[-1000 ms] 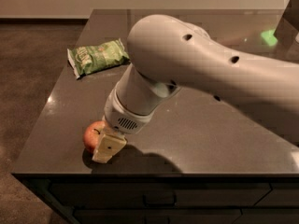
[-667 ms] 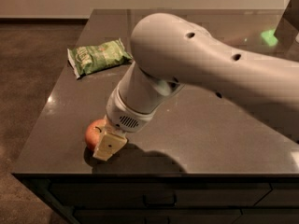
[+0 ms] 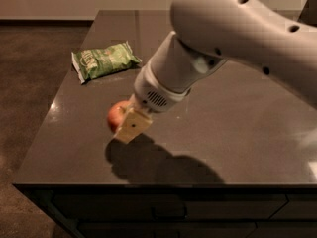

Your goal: Move apple near green can

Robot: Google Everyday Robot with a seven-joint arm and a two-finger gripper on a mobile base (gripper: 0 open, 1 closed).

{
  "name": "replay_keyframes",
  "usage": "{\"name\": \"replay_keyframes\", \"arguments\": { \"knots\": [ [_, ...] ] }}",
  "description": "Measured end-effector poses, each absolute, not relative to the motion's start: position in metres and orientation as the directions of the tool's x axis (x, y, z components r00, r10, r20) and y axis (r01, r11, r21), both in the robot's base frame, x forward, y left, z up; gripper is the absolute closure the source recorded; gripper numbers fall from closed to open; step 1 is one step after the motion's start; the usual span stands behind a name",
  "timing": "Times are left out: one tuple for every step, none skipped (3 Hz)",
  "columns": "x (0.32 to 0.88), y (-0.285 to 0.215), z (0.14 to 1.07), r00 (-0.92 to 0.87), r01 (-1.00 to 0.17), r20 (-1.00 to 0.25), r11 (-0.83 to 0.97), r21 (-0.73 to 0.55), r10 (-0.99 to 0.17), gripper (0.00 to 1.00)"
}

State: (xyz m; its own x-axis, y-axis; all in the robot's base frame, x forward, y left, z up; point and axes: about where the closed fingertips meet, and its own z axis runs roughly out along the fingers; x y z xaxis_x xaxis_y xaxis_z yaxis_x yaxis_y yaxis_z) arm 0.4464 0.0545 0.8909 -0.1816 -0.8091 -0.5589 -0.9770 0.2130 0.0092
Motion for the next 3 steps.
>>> {"name": "replay_keyframes", "arguments": {
  "knots": [
    [0.474,0.021,0.891,-0.246,-0.954,-0.537,0.300,-0.014,-0.807,1.00],
    [0.505,-0.017,0.882,-0.324,-0.920,-0.506,0.390,-0.027,-0.799,1.00],
    [0.532,-0.048,0.870,-0.386,-0.889,-0.474,0.456,-0.038,-0.792,1.00]
  ]
}}
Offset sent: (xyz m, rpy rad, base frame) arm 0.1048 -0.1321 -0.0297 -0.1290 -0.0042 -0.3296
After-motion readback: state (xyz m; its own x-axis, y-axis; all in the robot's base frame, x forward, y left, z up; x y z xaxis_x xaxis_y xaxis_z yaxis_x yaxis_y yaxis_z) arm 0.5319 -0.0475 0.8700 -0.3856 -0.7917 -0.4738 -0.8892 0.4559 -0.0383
